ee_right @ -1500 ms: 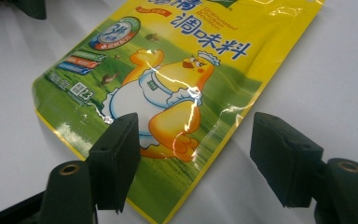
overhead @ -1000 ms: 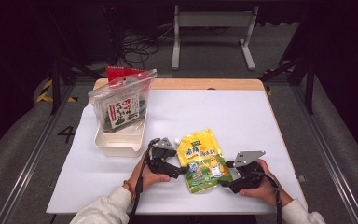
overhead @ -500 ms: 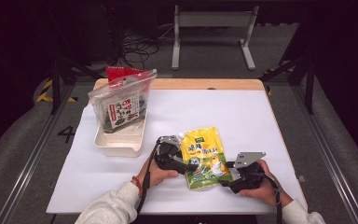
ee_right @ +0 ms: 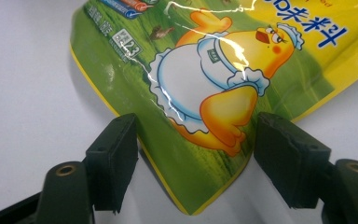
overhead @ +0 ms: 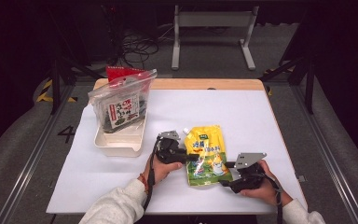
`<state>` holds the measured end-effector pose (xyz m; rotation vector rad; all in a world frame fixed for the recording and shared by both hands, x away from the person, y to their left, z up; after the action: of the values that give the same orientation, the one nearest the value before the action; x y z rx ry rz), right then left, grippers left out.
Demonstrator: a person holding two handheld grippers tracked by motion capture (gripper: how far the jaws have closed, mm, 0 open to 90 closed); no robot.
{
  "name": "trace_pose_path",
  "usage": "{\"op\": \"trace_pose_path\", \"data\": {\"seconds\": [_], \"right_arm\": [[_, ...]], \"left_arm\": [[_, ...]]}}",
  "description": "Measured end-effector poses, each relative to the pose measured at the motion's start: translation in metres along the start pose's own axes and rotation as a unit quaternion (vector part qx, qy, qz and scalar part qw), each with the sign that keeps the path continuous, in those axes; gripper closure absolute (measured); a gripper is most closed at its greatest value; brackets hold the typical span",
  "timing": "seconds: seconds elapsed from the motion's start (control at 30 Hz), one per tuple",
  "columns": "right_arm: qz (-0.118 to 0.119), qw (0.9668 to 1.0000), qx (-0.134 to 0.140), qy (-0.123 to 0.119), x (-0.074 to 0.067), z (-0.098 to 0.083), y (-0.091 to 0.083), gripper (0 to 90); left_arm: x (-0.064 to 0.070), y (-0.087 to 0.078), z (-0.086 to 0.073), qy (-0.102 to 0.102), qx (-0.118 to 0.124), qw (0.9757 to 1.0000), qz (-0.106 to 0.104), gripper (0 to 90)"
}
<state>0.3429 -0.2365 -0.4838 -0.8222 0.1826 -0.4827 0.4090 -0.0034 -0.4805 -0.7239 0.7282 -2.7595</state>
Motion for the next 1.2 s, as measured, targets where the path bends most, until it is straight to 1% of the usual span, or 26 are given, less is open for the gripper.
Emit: {"op": "trace_pose_path", "data": {"seconds": [0.07,0.13,0.2,0.23,0.27,0.3,0.33,0.37,0.4,0.5,0.53,0.57,0.6,0.7,0.73,0.77,0.8,0.83,0.87,0.9,0.93,1.03,1.1,1.13,1.17,1.2], "right_arm": [[-0.002,1.0000,-0.001,0.000,-0.001,0.000,0.000,30.3],[-0.006,1.0000,-0.002,0.001,-0.001,0.000,-0.001,28.7],[-0.012,0.9999,0.000,0.006,0.001,0.000,-0.004,28.7],[-0.007,0.9997,0.013,0.020,0.004,0.000,-0.007,30.9],[0.000,0.9988,0.030,0.039,0.008,0.000,-0.011,33.5],[-0.002,0.9976,0.044,0.054,0.012,0.000,-0.014,37.2],[-0.006,0.9962,0.052,0.070,0.016,-0.001,-0.017,42.8],[0.001,0.9948,0.058,0.084,0.020,-0.002,-0.018,49.5],[0.009,0.9938,0.066,0.089,0.020,-0.002,-0.019,55.6],[0.015,0.9933,0.072,0.089,0.019,-0.001,-0.020,58.1],[0.015,0.9930,0.075,0.091,0.018,0.000,-0.020,59.5],[0.015,0.9926,0.079,0.091,0.019,0.000,-0.020,60.8],[0.015,0.9922,0.082,0.093,0.019,0.001,-0.021,62.3],[0.016,0.9915,0.090,0.092,0.019,0.001,-0.021,63.2],[0.017,0.9911,0.093,0.093,0.019,0.001,-0.022,63.7],[0.017,0.9910,0.097,0.091,0.019,0.001,-0.022,64.4],[0.014,0.9913,0.099,0.086,0.018,0.002,-0.022,65.0],[0.013,0.9916,0.099,0.082,0.017,0.002,-0.022,65.7],[0.013,0.9916,0.099,0.082,0.017,0.002,-0.022,65.7],[0.012,0.9909,0.108,0.080,0.017,0.003,-0.023,69.7],[0.011,0.9907,0.110,0.080,0.016,0.003,-0.023,69.8],[0.007,0.9909,0.112,0.075,0.016,0.004,-0.024,70.3],[0.003,0.9912,0.111,0.071,0.015,0.005,-0.025,70.8],[-0.003,0.9915,0.110,0.069,0.014,0.006,-0.024,69.8],[-0.006,0.9919,0.108,0.067,0.013,0.007,-0.024,67.2],[-0.006,0.9921,0.106,0.066,0.012,0.008,-0.023,64.5]], "left_arm": [[0.004,-0.001,0.001,0.015,-0.003,0.9999,0.007,79.8],[0.007,-0.003,0.002,0.028,0.001,0.9995,0.011,80.7],[0.011,-0.007,0.004,0.042,0.013,0.9989,0.016,81.7],[0.013,-0.010,0.006,0.048,0.018,0.9985,0.019,82.2],[0.015,-0.012,0.007,0.053,0.025,0.9981,0.017,82.8],[0.017,-0.015,0.008,0.061,0.030,0.9976,0.014,83.4],[0.020,-0.018,0.010,0.068,0.037,0.9968,0.016,83.7],[0.021,-0.019,0.010,0.073,0.039,0.9963,0.020,83.9],[0.022,-0.020,0.011,0.081,0.043,0.9957,0.018,84.0],[0.023,-0.022,0.011,0.084,0.049,0.9952,0.017,84.2],[0.024,-0.024,0.011,0.087,0.053,0.9947,0.013,84.2],[0.024,-0.024,0.012,0.092,0.056,0.9941,0.014,84.2],[0.026,-0.024,0.012,0.094,0.055,0.9938,0.020,84.0],[0.027,-0.024,0.013,0.091,0.065,0.9937,0.011,82.2],[0.027,-0.024,0.014,0.091,0.065,0.9937,0.008,81.3],[0.027,-0.022,0.015,0.093,0.058,0.9940,0.009,80.1],[0.027,-0.022,0.015,0.093,0.058,0.9940,0.009,78.1],[0.028,-0.019,0.015,0.091,0.057,0.9942,0.001,77.4],[0.028,-0.019,0.015,0.091,0.057,0.9942,0.001,76.1],[0.029,-0.017,0.016,0.091,0.051,0.9946,0.000,75.6],[0.032,-0.016,0.017,0.096,0.056,0.9937,0.004,75.7],[0.035,-0.020,0.019,0.102,0.063,0.9928,0.002,81.6],[0.035,-0.020,0.019,0.106,0.064,0.9923,0.008,82.9],[0.035,-0.021,0.020,0.108,0.067,0.9919,0.007,83.2],[0.036,-0.022,0.020,0.106,0.068,0.9920,0.005,83.5],[0.036,-0.024,0.021,0.110,0.067,0.9917,0.002,83.9]]}}
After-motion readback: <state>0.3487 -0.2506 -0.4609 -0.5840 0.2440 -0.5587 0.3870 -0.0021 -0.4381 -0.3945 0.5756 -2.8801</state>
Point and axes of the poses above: each handheld gripper's, and its own axes: y roughly forward along the jaws, z roughly out of its top, x roughly to its right, the point moved 4 cm from there along y, roughly forward along the jaws, and after that the axes turned 2 degrees about -x, right-handed, at the moved point
